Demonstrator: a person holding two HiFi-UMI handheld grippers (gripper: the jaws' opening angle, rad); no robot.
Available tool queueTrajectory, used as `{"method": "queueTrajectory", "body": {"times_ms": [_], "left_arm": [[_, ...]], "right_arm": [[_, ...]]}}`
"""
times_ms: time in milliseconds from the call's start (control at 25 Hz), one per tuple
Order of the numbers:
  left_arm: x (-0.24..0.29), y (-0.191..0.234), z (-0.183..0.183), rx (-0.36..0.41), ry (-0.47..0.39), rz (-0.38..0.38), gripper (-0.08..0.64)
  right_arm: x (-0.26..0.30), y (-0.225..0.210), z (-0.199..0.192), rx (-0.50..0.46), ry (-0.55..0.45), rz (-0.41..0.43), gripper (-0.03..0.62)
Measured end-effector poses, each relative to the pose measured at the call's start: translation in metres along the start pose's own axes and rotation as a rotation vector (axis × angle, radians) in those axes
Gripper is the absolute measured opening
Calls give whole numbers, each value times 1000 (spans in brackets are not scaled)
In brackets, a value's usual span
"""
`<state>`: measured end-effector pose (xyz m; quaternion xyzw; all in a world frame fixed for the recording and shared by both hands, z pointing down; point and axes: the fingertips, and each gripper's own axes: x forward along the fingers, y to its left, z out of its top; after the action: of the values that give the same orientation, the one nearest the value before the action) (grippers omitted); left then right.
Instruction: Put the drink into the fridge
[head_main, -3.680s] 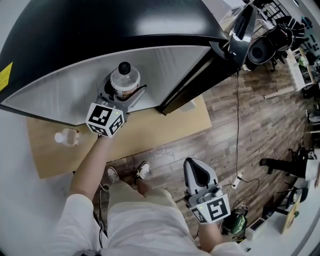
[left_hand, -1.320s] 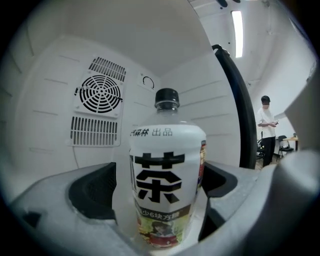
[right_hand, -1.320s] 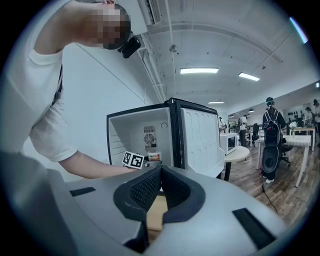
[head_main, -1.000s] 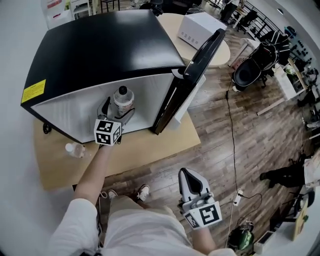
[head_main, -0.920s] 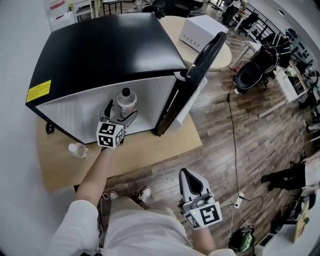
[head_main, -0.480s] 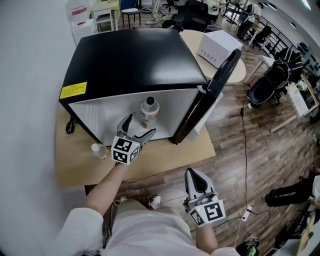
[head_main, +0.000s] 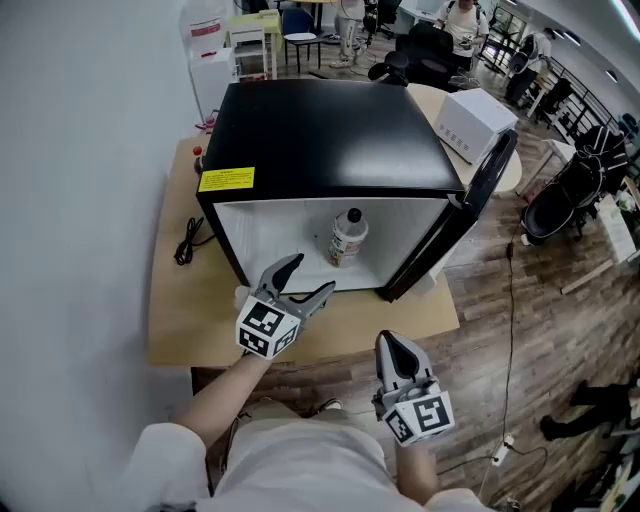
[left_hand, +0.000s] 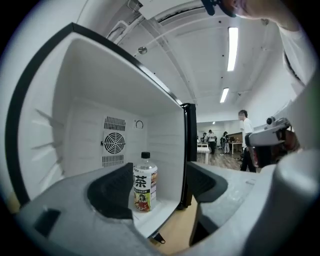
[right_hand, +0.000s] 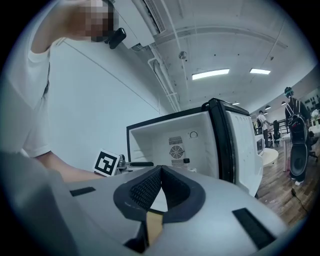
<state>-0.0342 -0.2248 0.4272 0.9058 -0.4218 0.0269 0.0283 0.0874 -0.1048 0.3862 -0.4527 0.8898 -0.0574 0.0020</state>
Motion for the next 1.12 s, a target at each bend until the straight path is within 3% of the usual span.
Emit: {"method": "queueTrajectory", "body": {"times_ms": [80,200,320,680,1120], "left_arm": [[-16,-1,7,-3,-10,-18,305],[-35,-4,17,-23,-30,-69,163],[-58,-2,39,-7,-102,-80,34],[-125,23,97,65,-211,-26,15],[-210,55,142,132,-272,112,15]], "right_arm": [[5,14,1,1,0,17,2],[11,28,1,-14,8,29,2],[20,36,1,-21,18,34,2],[39,53,26,-39,-16,54,2],[40,28,51,-70,-54,-31,2]]}}
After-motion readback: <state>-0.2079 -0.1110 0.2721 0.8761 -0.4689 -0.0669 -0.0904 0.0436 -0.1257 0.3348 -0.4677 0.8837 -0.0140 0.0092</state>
